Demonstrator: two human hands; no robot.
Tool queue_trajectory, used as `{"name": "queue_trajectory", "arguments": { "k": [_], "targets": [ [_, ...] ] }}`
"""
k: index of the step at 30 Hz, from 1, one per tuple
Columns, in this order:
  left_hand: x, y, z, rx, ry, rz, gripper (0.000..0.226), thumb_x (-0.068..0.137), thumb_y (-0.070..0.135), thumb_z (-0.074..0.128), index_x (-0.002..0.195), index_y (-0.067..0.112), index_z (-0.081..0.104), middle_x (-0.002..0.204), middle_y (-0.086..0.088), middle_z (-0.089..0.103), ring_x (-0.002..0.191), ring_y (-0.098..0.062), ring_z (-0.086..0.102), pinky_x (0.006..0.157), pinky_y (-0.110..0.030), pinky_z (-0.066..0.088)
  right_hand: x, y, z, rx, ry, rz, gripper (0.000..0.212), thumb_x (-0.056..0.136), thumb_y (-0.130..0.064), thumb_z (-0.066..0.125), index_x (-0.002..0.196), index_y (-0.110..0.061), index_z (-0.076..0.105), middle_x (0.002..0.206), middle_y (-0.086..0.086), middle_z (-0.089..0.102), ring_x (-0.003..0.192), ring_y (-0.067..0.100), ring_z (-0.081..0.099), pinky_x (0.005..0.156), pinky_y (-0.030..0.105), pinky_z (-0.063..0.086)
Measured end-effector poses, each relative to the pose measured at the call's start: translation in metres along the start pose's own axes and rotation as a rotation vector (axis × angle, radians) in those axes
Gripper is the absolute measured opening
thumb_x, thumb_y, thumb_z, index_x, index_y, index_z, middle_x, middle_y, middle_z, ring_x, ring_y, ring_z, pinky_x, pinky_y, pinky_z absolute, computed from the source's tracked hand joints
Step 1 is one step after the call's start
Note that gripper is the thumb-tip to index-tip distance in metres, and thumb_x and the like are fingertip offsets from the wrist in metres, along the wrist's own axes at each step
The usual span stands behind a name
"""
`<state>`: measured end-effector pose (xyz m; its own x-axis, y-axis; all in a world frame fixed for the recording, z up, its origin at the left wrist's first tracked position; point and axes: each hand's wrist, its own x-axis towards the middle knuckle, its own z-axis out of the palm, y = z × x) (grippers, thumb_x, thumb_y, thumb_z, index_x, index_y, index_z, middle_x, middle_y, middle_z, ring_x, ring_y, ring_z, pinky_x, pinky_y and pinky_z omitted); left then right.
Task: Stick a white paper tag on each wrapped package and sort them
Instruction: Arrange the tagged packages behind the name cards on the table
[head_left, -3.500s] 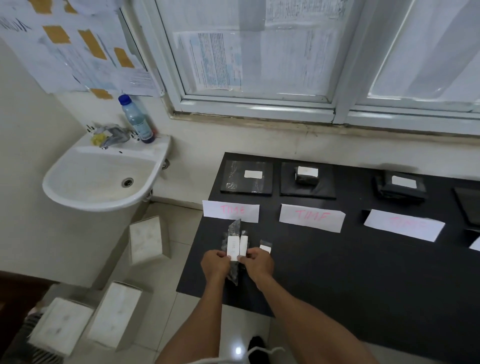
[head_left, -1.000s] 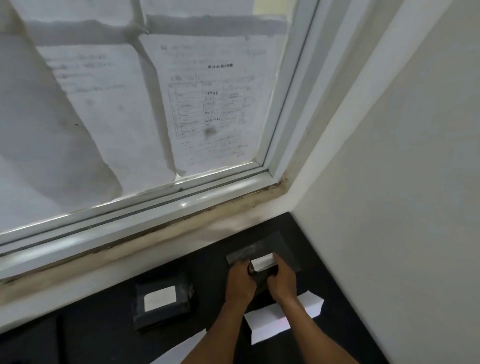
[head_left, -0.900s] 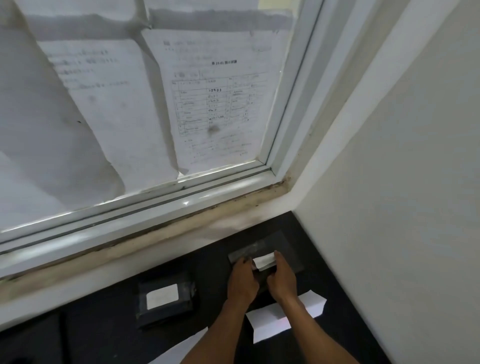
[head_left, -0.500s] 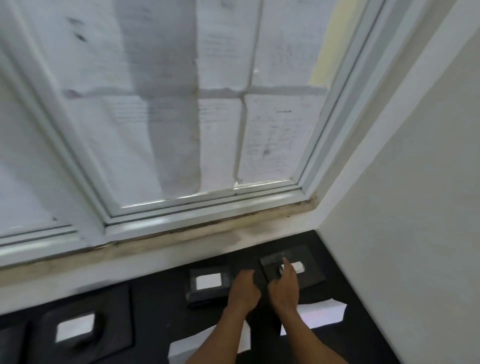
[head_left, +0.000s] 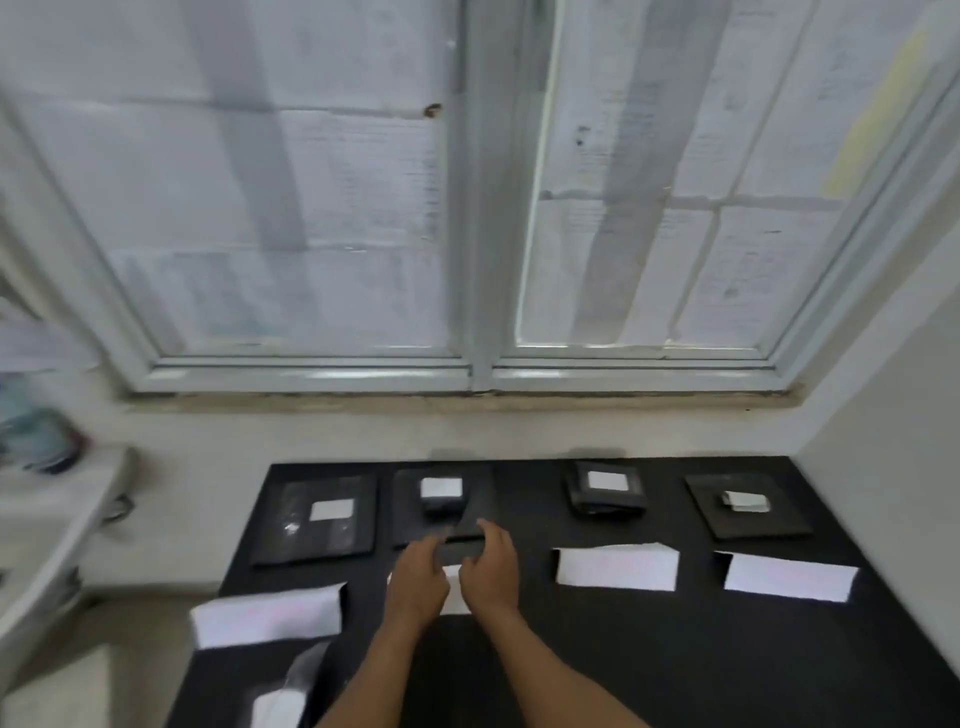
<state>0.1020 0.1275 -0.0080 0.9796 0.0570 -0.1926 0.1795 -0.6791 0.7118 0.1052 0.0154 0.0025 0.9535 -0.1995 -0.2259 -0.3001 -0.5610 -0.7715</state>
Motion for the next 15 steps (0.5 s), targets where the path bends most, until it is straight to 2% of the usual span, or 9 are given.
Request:
{"name": "queue_trajectory", "arguments": {
  "k": [3,6,8,12,15],
  "targets": [
    [-0.039,-0.061,-0.039,-0.007,0.101,-0.118,0.041,0.084,0.012,0.048,0.123,0.011,0.060,0.126,-0.007,0.061,0.117,-0.023,0.056,0.099,-0.026,0.039,-0.040,-0.012,0.053,-0.012,-0.135,-0.015,0.054,0.086,-0.005,0.051,0.138,-0.015,0.044,0.140,0.002,0.045,0.129,0.018,0.043,0.108,0.025,0.033],
    [-0.072,-0.102,-0.065,-0.027,0.211,-0.242,0.038,0.087,0.007,0.051,0.123,0.011,0.060,0.129,-0.005,0.058,0.120,-0.021,0.052,0.101,-0.031,0.041,-0.070,-0.015,0.090,-0.068,-0.232,-0.029,0.049,0.084,-0.008,0.050,0.133,-0.017,0.049,0.132,0.002,0.052,0.126,0.020,0.047,0.104,0.026,0.037],
    [-0.088,-0.124,-0.076,0.001,0.243,-0.296,0.040,0.086,0.012,0.058,0.125,0.013,0.058,0.132,-0.005,0.053,0.124,-0.023,0.048,0.101,-0.034,0.042,-0.085,-0.014,0.108,-0.108,-0.307,-0.023,0.047,0.084,-0.008,0.050,0.130,-0.016,0.051,0.130,0.004,0.054,0.125,0.022,0.049,0.103,0.026,0.038],
    [-0.111,-0.157,-0.085,0.128,0.197,-0.455,0.056,0.086,0.025,0.062,0.139,0.021,0.044,0.146,-0.010,0.039,0.136,-0.028,0.036,0.108,-0.041,0.038,-0.106,-0.010,0.132,-0.183,-0.468,0.003,0.049,0.087,-0.008,0.051,0.135,-0.012,0.046,0.135,0.008,0.052,0.127,0.023,0.048,0.103,0.026,0.037],
    [-0.118,-0.170,-0.078,0.027,0.111,-0.495,0.060,0.085,0.026,0.064,0.140,0.020,0.041,0.142,-0.014,0.040,0.131,-0.029,0.041,0.107,-0.038,0.040,-0.118,-0.007,0.143,-0.170,-0.525,0.056,0.045,0.082,-0.009,0.053,0.127,-0.012,0.052,0.128,0.006,0.059,0.120,0.021,0.054,0.098,0.023,0.041]
  ]
}}
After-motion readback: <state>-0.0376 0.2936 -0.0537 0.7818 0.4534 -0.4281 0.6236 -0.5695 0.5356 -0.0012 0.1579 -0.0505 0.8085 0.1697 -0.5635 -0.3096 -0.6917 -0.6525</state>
